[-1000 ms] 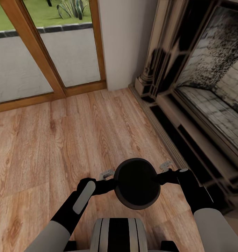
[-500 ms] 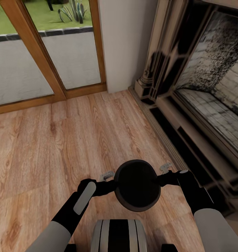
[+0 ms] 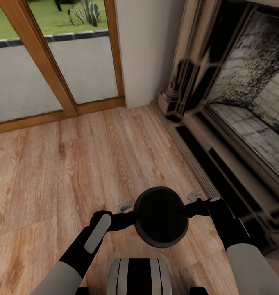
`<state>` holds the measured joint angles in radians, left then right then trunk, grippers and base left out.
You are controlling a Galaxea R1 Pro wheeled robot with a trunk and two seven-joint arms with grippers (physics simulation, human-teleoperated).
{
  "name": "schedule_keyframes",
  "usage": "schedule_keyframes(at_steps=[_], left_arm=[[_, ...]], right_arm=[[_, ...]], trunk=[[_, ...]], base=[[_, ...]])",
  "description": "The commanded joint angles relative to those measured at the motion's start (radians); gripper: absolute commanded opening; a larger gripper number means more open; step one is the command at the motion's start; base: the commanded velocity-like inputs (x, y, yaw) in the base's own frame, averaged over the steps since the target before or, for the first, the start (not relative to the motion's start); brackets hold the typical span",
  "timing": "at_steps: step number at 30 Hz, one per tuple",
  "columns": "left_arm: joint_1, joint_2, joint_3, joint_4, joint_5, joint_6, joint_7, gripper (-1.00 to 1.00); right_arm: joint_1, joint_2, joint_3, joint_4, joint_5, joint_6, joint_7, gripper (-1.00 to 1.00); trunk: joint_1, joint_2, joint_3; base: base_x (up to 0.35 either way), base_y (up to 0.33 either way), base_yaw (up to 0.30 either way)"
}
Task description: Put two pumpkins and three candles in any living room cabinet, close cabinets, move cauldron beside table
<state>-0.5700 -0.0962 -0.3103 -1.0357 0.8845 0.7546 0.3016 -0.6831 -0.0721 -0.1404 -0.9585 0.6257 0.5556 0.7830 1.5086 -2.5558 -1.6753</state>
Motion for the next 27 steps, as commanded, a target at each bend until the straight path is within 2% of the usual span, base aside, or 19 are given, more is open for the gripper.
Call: schedule_keyframes(at_steps=[1, 4, 14, 16, 21, 25, 27], left_arm=[[-0.021, 0.001, -0.007, -0.052, -0.025, -0.012, 0.007, -1.00], [-0.021, 0.001, -0.007, -0.052, -0.025, -0.012, 0.007, -1.00], [-0.021, 0.002, -0.006, -0.090, -0.025, -0.008, 0.008, -1.00], [-0.021, 0.003, -0.007, -0.092, -0.025, -0.008, 0.008, -1.00], [-0.021, 0.003, -0.007, -0.094, -0.025, -0.008, 0.008, -1.00], [-0.021, 0.003, -0.007, -0.099, -0.025, -0.008, 0.008, -1.00], [-0.021, 0.003, -0.007, -0.101, -0.024, -0.008, 0.008, -1.00]], right_arm=[[0.001, -0.020, 0.006, 0.213, -0.029, 0.004, 0.022, -1.00], [0.001, -0.020, 0.006, 0.213, -0.029, 0.004, 0.022, -1.00], [0.001, -0.021, 0.005, 0.213, -0.029, 0.004, 0.023, -1.00], [0.001, -0.022, 0.005, 0.213, -0.029, 0.004, 0.025, -1.00], [0.001, -0.045, 0.004, 0.213, -0.029, 0.007, 0.105, -1.00], [0.001, -0.048, 0.004, 0.213, -0.029, 0.007, 0.119, -1.00], [0.001, -0.049, 0.004, 0.213, -0.029, 0.007, 0.121, -1.00]], trunk=[[0.199, 0.000, -0.001], [0.199, 0.000, -0.001], [0.195, 0.002, 0.038], [0.195, 0.002, 0.038], [0.194, 0.003, 0.050], [0.192, 0.004, 0.065], [0.192, 0.004, 0.065]], base=[[0.000, 0.000, 0.000], [0.000, 0.000, 0.000], [0.000, 0.000, 0.000], [0.000, 0.000, 0.000], [0.000, 0.000, 0.000], [0.000, 0.000, 0.000], [0.000, 0.000, 0.000]])
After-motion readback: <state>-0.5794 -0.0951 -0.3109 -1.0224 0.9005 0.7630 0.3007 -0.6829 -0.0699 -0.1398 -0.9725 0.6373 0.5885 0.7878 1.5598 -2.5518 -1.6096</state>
